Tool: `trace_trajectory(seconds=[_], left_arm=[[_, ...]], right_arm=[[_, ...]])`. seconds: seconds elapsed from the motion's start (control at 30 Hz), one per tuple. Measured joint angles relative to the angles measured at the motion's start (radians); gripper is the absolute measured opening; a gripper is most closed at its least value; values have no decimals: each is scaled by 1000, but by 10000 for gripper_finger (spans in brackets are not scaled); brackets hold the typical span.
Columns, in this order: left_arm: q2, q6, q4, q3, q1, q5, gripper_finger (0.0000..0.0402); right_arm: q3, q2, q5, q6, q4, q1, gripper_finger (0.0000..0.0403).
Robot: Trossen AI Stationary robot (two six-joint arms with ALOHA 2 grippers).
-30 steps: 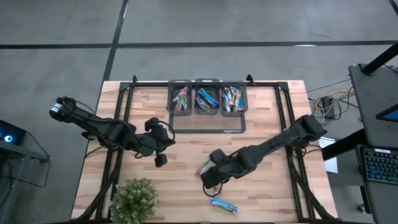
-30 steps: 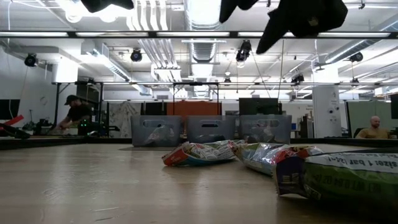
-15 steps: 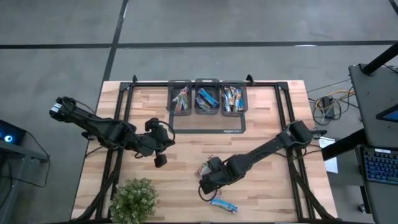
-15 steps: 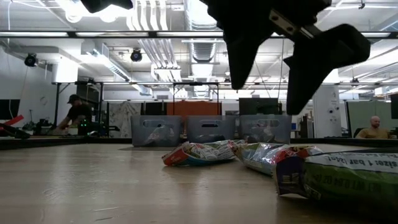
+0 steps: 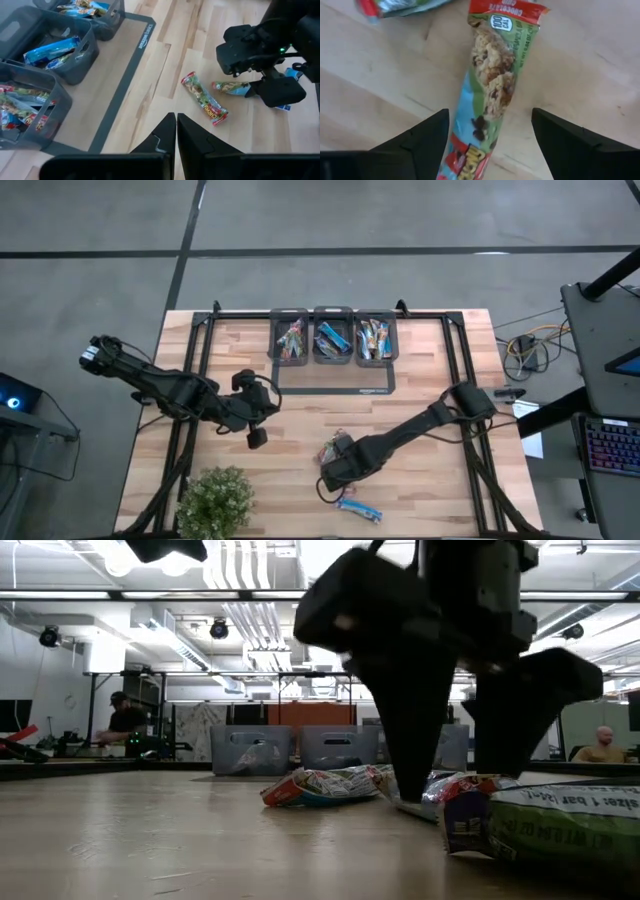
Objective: Pick and place Granola Bars by type
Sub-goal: Put the red granola bar into the left black bin
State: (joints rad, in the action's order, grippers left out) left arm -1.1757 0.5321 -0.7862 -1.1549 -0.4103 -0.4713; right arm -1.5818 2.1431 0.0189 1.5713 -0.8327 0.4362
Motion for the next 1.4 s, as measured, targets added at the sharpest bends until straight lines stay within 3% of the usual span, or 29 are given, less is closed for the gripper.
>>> trace_trajectory(seconds=[1.0,1.4], left_arm=[[0,7,-53,0,0,0,0],[0,6,-53,0,0,0,0]], right_arm=[[1,23,7,19,90,-9,225],[0,37,12,19,73,-17,153]])
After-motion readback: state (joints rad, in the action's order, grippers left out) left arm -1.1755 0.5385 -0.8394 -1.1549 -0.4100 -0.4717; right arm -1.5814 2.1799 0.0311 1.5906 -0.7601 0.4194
